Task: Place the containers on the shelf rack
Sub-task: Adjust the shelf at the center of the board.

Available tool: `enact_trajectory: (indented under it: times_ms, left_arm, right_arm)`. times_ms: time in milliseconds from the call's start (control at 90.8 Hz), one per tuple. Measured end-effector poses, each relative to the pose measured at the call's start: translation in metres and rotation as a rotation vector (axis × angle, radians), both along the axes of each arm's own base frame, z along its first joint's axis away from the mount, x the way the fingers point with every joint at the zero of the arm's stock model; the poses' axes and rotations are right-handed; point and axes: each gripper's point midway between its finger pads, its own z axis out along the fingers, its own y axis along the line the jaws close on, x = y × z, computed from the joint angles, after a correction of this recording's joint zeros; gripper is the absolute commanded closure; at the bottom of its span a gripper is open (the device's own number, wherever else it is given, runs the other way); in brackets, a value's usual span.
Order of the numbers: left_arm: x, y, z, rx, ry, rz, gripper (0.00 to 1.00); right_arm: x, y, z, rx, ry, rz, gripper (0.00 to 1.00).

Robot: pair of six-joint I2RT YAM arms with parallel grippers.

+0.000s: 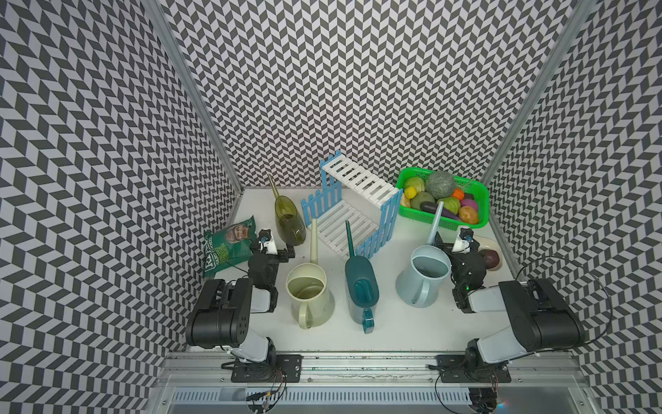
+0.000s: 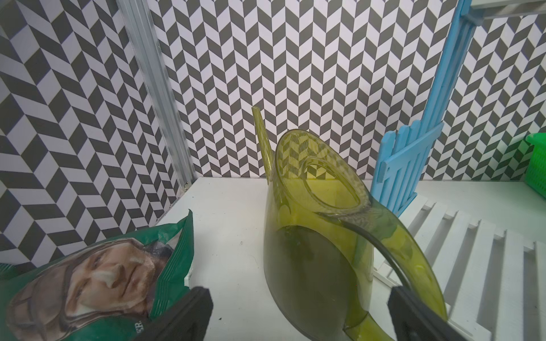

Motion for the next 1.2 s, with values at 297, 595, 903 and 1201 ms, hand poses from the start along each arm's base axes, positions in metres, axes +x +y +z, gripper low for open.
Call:
enact_trajectory:
  times_ms: [297,595,903,1201]
  left_arm:
    - [0.0,0.0,0.0,0.0,0.0,0.0,0.0]
    - [0.0,0.0,0.0,0.0,0.0,0.0,0.0]
    - [0.003,-0.001,0.042,0.006,0.0,-0.012,0.0]
    - [0.003,0.004,0.051,0.013,0.121,-0.027,0.0]
  right_arm:
    - [0.0,0.0,0.0,0.0,0.0,0.0,0.0]
    - [0.0,-0.002,0.0,0.002,-0.001,-0.009,0.0]
    - [-0.017,-0.007,0.048,0.022,-0.104,-0.033,0.0]
    - [-0.037,-0.008,0.094,0.057,-0.145,-0.033,0.0]
